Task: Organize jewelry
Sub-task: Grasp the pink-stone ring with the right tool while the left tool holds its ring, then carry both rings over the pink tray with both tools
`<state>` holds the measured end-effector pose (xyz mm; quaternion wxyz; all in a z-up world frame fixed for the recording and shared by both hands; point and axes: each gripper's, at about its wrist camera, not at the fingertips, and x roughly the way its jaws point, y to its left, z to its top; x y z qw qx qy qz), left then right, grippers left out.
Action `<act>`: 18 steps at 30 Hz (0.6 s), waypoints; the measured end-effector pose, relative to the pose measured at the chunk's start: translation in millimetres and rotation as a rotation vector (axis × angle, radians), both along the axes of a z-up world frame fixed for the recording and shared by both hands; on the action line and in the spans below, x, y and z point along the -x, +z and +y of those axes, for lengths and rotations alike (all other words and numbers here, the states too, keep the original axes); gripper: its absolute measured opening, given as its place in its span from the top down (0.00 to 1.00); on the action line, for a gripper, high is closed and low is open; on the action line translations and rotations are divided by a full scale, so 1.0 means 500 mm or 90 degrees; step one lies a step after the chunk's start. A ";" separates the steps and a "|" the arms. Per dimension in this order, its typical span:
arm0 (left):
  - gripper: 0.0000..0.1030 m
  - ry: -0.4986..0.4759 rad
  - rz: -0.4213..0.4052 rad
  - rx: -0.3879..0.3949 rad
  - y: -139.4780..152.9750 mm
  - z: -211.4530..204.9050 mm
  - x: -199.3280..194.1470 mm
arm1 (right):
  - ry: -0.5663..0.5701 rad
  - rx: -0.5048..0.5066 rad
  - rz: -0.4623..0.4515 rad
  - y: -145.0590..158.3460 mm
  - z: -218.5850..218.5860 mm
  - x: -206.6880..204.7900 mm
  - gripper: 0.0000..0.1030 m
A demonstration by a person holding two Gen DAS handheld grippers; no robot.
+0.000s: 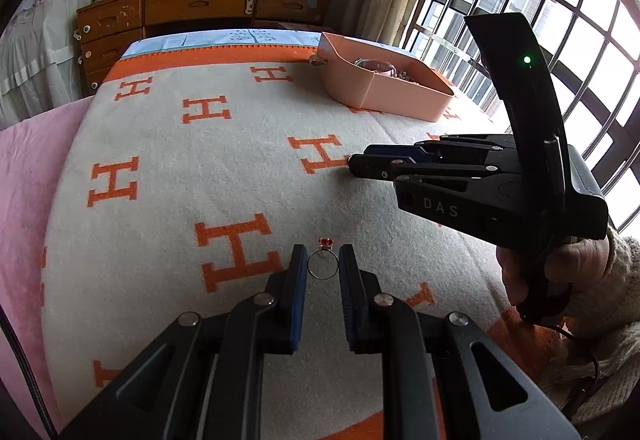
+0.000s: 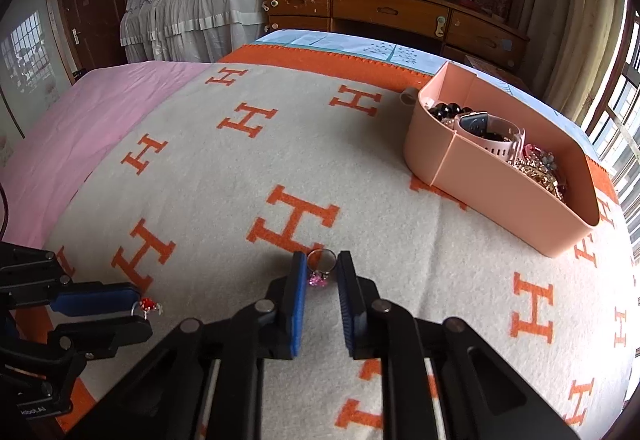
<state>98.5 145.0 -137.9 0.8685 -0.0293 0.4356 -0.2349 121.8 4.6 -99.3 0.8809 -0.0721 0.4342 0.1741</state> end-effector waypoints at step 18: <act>0.87 0.015 -0.042 -0.005 0.203 -0.057 -0.067 | -0.030 -0.150 0.029 0.120 -0.144 0.039 0.86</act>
